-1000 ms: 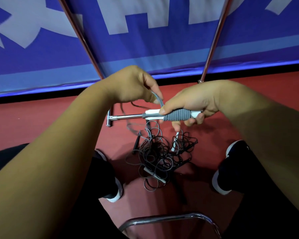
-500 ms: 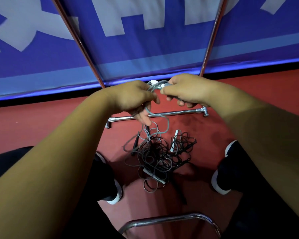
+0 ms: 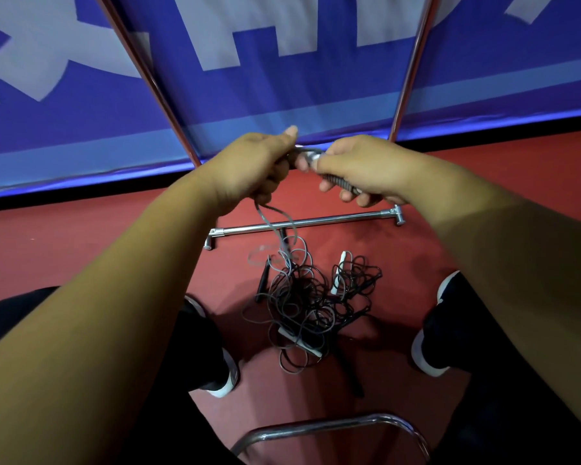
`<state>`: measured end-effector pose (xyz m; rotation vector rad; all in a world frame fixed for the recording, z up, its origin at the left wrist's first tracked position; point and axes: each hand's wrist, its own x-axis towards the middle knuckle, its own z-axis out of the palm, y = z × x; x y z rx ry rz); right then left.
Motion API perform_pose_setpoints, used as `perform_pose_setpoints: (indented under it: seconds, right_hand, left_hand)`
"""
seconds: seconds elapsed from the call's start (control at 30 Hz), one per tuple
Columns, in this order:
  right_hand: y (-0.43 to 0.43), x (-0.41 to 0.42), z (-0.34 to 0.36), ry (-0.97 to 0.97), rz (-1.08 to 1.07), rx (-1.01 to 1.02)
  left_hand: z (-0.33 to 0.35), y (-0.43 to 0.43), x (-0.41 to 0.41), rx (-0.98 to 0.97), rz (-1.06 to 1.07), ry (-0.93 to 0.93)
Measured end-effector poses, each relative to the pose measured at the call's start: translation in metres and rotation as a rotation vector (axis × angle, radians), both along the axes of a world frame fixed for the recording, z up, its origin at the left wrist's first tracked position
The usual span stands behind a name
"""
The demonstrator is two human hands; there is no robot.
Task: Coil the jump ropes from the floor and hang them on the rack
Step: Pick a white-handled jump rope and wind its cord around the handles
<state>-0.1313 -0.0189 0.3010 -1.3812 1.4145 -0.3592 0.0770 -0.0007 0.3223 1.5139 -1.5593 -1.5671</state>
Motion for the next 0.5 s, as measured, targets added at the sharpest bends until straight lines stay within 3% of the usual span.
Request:
perform_pose_setpoints:
  seconds: [0.2,0.33,0.5]
  right_hand:
    - [0.001,0.001,0.006,-0.337,-0.126,0.18]
    - [0.004,0.004,0.007,-0.303,-0.067,0.153]
    - [0.005,0.007,0.002,-0.269,-0.09,0.094]
  left_hand:
    - [-0.012,-0.001,0.015,-0.155,-0.247,-0.142]
    - [-0.011,0.003,0.017,-0.031,-0.281,-0.075]
    - [-0.012,0.003,0.014,-0.004,-0.264,-0.148]
